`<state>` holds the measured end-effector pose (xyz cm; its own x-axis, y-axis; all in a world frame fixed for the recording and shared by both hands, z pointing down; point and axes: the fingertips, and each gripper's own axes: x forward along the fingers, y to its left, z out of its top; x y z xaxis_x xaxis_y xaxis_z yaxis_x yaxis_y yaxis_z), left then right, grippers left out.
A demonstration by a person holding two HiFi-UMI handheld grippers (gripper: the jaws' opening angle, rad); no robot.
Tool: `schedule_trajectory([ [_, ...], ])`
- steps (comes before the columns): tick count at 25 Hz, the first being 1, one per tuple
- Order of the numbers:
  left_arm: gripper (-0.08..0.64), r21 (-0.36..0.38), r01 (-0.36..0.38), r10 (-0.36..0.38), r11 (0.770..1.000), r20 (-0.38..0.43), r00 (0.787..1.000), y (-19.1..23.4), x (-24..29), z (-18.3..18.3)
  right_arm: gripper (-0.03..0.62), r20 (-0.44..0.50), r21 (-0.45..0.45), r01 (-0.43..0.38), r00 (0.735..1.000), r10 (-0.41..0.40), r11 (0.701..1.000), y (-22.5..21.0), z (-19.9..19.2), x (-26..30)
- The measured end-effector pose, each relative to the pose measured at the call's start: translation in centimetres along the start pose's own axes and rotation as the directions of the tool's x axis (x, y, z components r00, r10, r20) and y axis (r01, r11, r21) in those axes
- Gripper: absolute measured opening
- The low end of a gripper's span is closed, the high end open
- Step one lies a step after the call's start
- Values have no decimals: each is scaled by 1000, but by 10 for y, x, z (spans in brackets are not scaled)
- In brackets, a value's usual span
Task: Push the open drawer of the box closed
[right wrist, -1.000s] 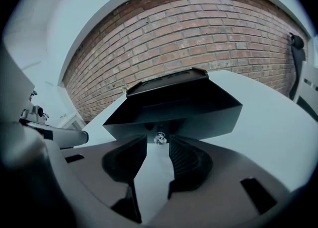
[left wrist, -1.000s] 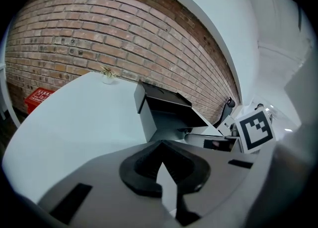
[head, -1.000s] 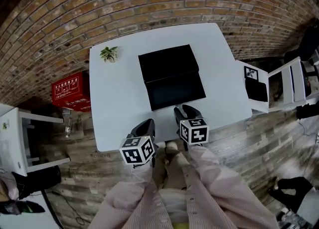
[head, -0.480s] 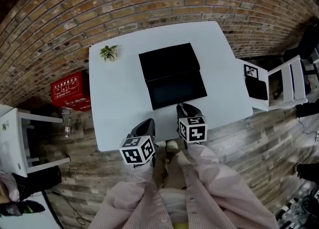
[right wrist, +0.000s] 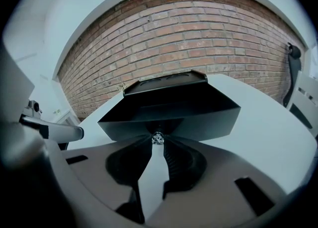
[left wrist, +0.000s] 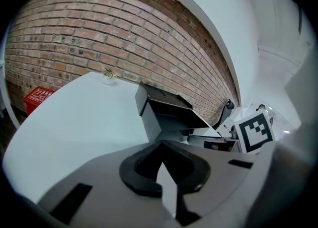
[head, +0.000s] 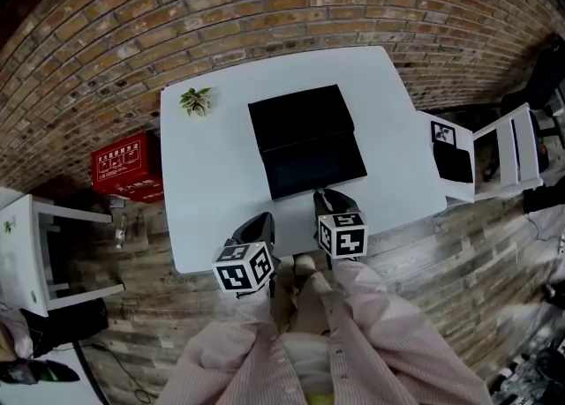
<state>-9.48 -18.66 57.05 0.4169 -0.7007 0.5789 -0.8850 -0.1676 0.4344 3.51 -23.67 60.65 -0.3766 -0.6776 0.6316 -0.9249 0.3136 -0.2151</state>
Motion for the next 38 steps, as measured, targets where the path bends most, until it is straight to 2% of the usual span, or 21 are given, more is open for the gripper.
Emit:
schedule_trajectory([
  [38, -5, 0, -12, 12, 1000, -7, 1000, 16, 31, 33, 77, 0, 6, -4, 1000, 4, 1000, -9, 32, 32],
])
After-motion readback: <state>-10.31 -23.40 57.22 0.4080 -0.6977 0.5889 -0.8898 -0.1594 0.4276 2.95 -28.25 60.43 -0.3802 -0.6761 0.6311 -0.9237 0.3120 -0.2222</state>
